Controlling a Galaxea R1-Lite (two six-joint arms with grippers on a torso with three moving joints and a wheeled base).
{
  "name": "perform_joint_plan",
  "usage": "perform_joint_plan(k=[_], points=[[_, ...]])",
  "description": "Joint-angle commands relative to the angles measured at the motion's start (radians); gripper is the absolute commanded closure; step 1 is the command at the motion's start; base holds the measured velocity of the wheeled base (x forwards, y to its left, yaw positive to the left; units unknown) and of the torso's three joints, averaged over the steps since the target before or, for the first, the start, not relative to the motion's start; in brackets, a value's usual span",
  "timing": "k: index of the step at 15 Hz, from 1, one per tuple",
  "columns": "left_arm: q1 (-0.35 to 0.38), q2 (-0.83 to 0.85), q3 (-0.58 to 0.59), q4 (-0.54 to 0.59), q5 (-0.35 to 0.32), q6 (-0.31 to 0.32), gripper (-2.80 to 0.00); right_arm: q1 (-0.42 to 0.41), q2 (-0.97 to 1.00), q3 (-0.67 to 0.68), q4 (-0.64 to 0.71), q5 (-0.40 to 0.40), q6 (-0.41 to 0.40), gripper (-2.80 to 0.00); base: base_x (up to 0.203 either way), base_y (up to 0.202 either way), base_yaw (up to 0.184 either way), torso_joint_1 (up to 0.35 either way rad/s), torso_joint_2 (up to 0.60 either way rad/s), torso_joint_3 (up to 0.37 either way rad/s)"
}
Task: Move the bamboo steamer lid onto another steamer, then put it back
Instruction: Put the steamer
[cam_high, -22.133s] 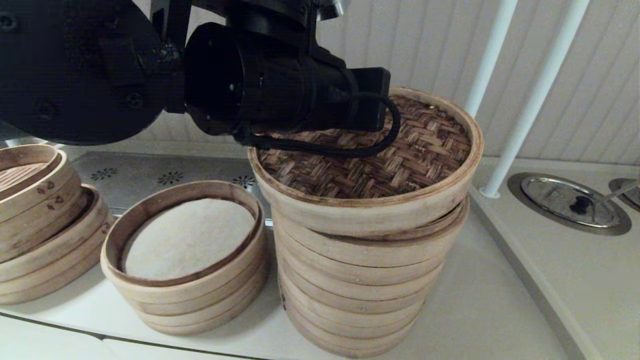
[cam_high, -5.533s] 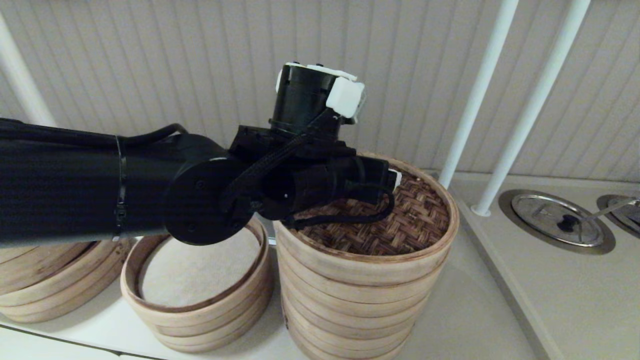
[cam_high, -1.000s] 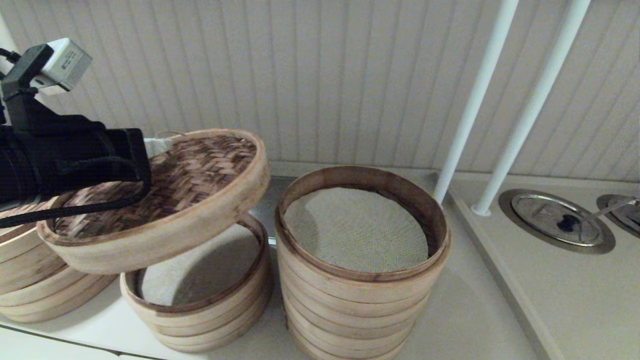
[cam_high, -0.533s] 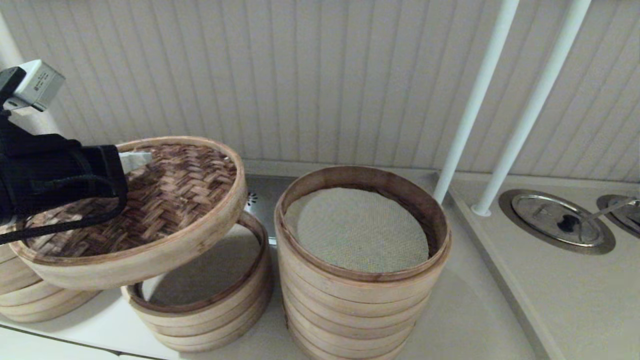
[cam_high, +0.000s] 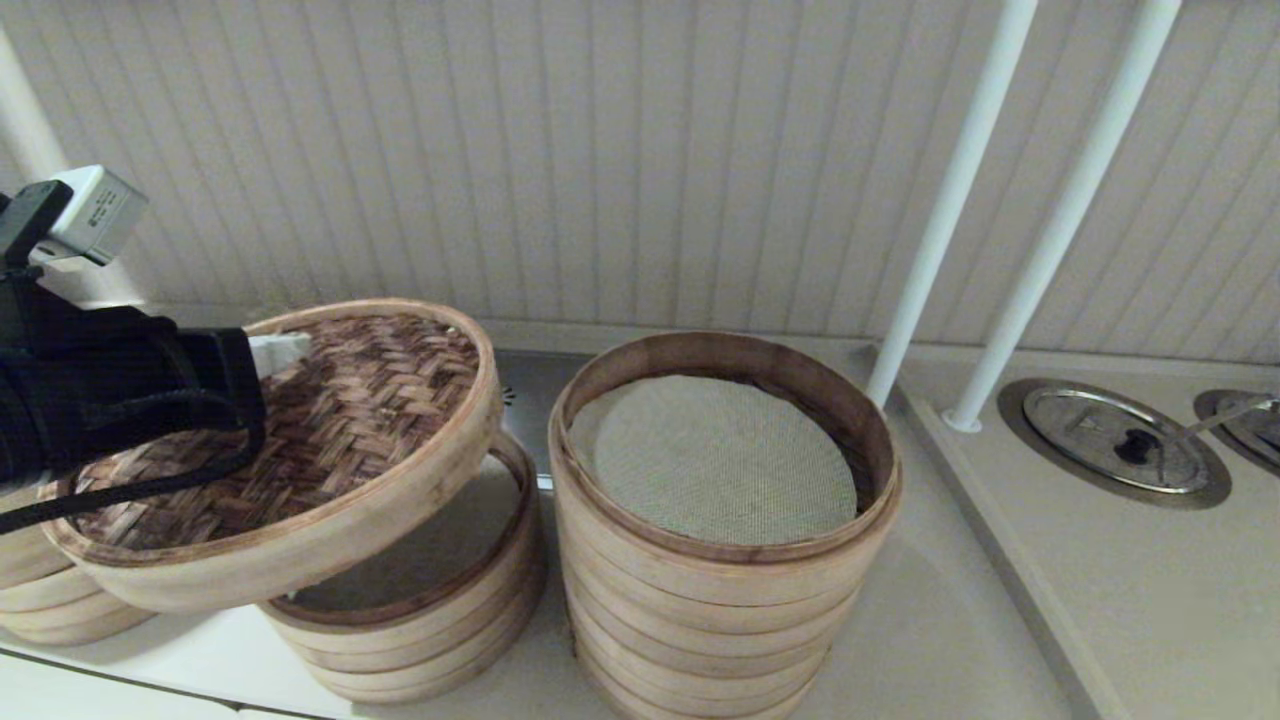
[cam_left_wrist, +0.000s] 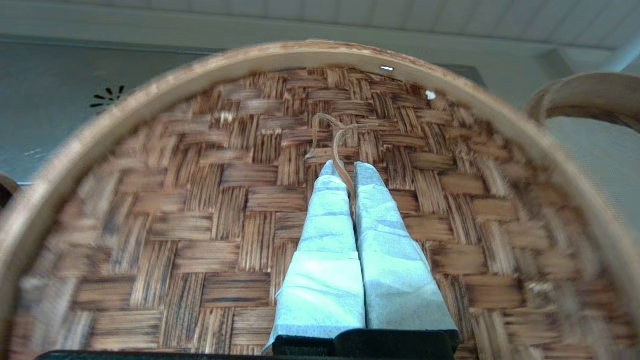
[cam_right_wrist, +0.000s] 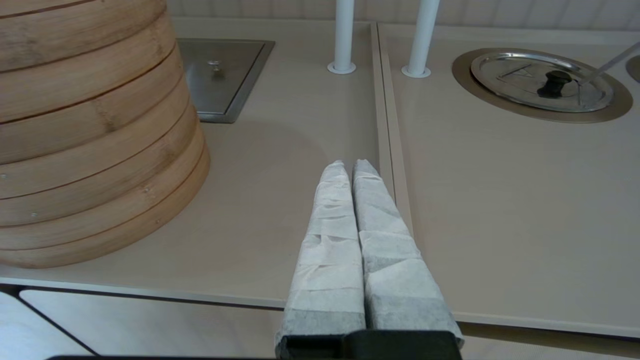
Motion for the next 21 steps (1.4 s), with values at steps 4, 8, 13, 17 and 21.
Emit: perform_joint_plan(k=[4,8,13,17,21], points=[[0.001,0.027,0.085,-0.076,-0.001,-0.002,0.0,0.0,0.001,0.002,0.0,0.0,0.0,0.0,0.0,0.0,0.0,0.0,0.0,0.0],[0.001,0.033,0.139,-0.101,-0.002,-0.004,0.0,0.0,0.001,0.002,0.0,0.0,0.0,0.0,0.0,0.0,0.0,0.0,0.0,0.0],[0.001,0.071,0.196,-0.18,-0.001,-0.009,0.0,0.0,0.001,0.002,0.0,0.0,0.0,0.0,0.0,0.0,0.0,0.0,0.0,0.0],[0.008,0.116,0.242,-0.268,-0.001,-0.014,0.0,0.0,0.001,0.002,0.0,0.0,0.0,0.0,0.0,0.0,0.0,0.0,0.0,0.0],[0.008,0.116,0.242,-0.268,-0.001,-0.014,0.0,0.0,0.001,0.002,0.0,0.0,0.0,0.0,0.0,0.0,0.0,0.0,0.0,0.0]])
